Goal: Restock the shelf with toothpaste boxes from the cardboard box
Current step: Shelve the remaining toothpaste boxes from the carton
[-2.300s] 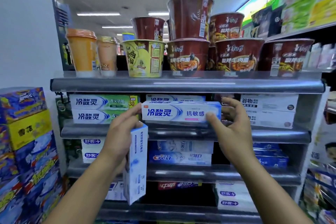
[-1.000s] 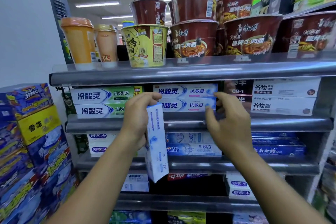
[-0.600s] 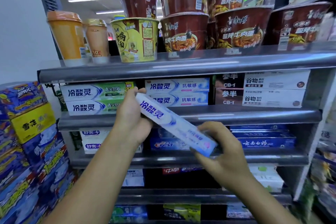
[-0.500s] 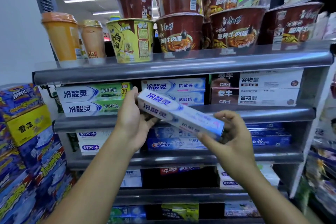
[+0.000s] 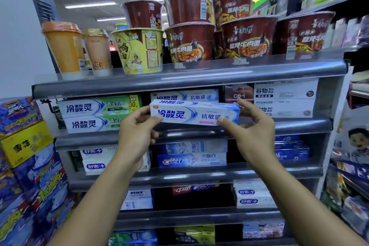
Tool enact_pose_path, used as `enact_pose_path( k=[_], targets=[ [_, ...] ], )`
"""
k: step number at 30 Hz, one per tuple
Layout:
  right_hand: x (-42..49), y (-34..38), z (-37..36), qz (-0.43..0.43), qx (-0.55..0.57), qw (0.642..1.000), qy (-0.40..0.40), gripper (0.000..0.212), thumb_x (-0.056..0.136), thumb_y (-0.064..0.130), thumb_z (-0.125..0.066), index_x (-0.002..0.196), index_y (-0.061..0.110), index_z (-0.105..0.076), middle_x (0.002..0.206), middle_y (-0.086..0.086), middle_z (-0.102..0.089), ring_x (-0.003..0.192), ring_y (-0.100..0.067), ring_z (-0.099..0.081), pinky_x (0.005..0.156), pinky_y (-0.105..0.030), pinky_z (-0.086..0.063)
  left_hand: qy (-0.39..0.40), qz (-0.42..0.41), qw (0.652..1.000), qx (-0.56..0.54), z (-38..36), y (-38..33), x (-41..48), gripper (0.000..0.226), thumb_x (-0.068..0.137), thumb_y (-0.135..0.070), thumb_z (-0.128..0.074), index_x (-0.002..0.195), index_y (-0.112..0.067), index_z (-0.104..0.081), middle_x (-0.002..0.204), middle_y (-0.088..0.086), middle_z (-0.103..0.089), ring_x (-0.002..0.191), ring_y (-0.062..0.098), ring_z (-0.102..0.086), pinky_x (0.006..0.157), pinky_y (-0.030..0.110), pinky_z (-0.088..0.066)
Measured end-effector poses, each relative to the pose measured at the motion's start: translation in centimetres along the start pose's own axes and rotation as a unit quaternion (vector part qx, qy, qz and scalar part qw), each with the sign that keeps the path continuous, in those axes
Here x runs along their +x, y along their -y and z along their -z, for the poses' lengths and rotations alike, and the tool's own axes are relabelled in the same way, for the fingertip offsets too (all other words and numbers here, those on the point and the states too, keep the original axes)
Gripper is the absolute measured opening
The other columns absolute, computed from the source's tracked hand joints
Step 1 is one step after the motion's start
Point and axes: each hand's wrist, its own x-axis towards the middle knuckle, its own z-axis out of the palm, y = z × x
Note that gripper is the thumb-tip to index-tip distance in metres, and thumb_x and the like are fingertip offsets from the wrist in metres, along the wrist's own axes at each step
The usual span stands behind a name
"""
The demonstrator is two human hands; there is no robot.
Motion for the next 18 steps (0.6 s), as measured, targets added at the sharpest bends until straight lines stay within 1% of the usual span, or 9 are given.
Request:
enact_pose_path(
  k=[2, 5, 6, 8, 11, 12, 14, 16, 18],
  targets=[
    [1.1, 0.3, -0.6, 0.019, -0.038, 0.999, -0.011, 0.054, 0.07, 0.028, -0.093, 0.116, 0.035, -0.066, 0.086, 0.021, -0.072, 0.065, 0.006, -0.065, 0.059, -0.009, -0.048, -0.015, -0.043, 0.998, 0.042, 0.3, -0.1, 0.7, 0.024, 0.087, -0.017, -0.08, 0.1, -0.037, -0.075, 0.082, -0.01, -0.073, 0.056, 0.005, -0.06, 0.048, 0.022, -0.047],
    [2.8, 0.9, -1.7, 0.041, -0.094, 0.995, -0.008, 0.044, 0.073, 0.031, -0.09, 0.105, 0.041, -0.063, 0.089, 0.022, -0.069, 0.084, 0.015, -0.063, 0.062, -0.004, -0.046, -0.052, -0.104, 0.981, 0.156, 0.5, -0.4, 1.9, 0.022, 0.084, -0.031, -0.083, 0.102, -0.039, -0.073, 0.086, -0.013, -0.074, 0.079, 0.009, -0.07, 0.066, 0.032, -0.056],
    [3.2, 1.2, -2.1, 0.048, -0.11, 0.993, -0.002, 0.042, 0.075, 0.031, -0.089, 0.104, 0.042, -0.061, 0.088, 0.025, -0.066, 0.084, 0.017, -0.062, 0.062, -0.003, -0.046, -0.06, -0.117, 0.973, 0.191, 0.6, -0.4, 2.2, 0.021, 0.084, -0.035, -0.082, 0.1, -0.041, -0.07, 0.086, -0.014, -0.074, 0.081, 0.009, -0.071, 0.07, 0.033, -0.056],
    [3.9, 1.5, -2.8, 0.061, -0.138, 0.989, 0.002, 0.04, 0.077, 0.028, -0.087, 0.102, 0.04, -0.057, 0.086, 0.029, -0.061, 0.083, 0.017, -0.06, 0.065, -0.008, -0.047, -0.064, -0.129, 0.955, 0.258, 0.5, -0.2, 2.9, 0.018, 0.085, -0.04, -0.078, 0.095, -0.045, -0.065, 0.083, -0.018, -0.073, 0.078, 0.006, -0.069, 0.068, 0.032, -0.055],
    [4.2, 1.3, -3.5, 0.065, -0.208, 0.976, 0.004, 0.04, 0.081, 0.03, -0.084, 0.102, 0.036, -0.05, 0.089, 0.025, -0.056, 0.085, -0.002, -0.061, 0.075, -0.034, -0.056, -0.058, -0.119, 0.921, 0.366, 0.1, 0.2, 3.7, 0.026, 0.087, -0.044, -0.074, 0.11, -0.034, -0.069, 0.088, -0.016, -0.072, 0.078, 0.01, -0.066, 0.063, 0.027, -0.048],
    [4.1, 1.2, -3.6, 0.061, -0.231, 0.971, 0.007, 0.039, 0.081, 0.031, -0.083, 0.102, 0.036, -0.051, 0.089, 0.022, -0.058, 0.085, -0.01, -0.062, 0.076, -0.04, -0.057, -0.062, -0.117, 0.908, 0.397, 0.0, 0.4, 3.8, 0.03, 0.087, -0.044, -0.073, 0.112, -0.028, -0.071, 0.086, -0.016, -0.071, 0.077, 0.013, -0.065, 0.061, 0.025, -0.045],
    [3.8, 0.8, -3.5, 0.041, -0.275, 0.96, 0.033, 0.033, 0.082, 0.034, -0.079, 0.107, 0.035, -0.057, 0.094, 0.012, -0.067, 0.087, -0.02, -0.064, 0.077, -0.039, -0.054, -0.06, -0.112, 0.886, 0.446, -0.1, 0.8, 3.6, 0.026, 0.088, -0.044, -0.068, 0.105, -0.024, -0.073, 0.082, -0.011, -0.071, 0.077, 0.021, -0.065, 0.064, 0.028, -0.05],
    [3.3, 0.4, -3.3, 0.014, -0.316, 0.946, 0.07, 0.034, 0.086, 0.039, -0.074, 0.118, 0.031, -0.065, 0.112, -0.002, -0.071, 0.099, -0.029, -0.063, 0.079, -0.037, -0.049, -0.047, -0.115, 0.88, 0.459, -0.1, 1.3, 3.3, 0.026, 0.092, -0.044, -0.062, 0.091, -0.02, -0.073, 0.079, -0.004, -0.073, 0.075, 0.025, -0.067, 0.067, 0.035, -0.057],
    [3.1, 0.2, -3.0, 0.004, -0.325, 0.941, 0.091, 0.04, 0.089, 0.043, -0.069, 0.126, 0.029, -0.067, 0.122, -0.007, -0.069, 0.11, -0.033, -0.062, 0.084, -0.038, -0.049, -0.042, -0.127, 0.885, 0.446, -0.3, 1.4, 3.0, 0.027, 0.095, -0.041, -0.061, 0.083, -0.018, -0.071, 0.07, -0.005, -0.069, 0.071, 0.024, -0.067, 0.062, 0.03, -0.052]
  ],
)
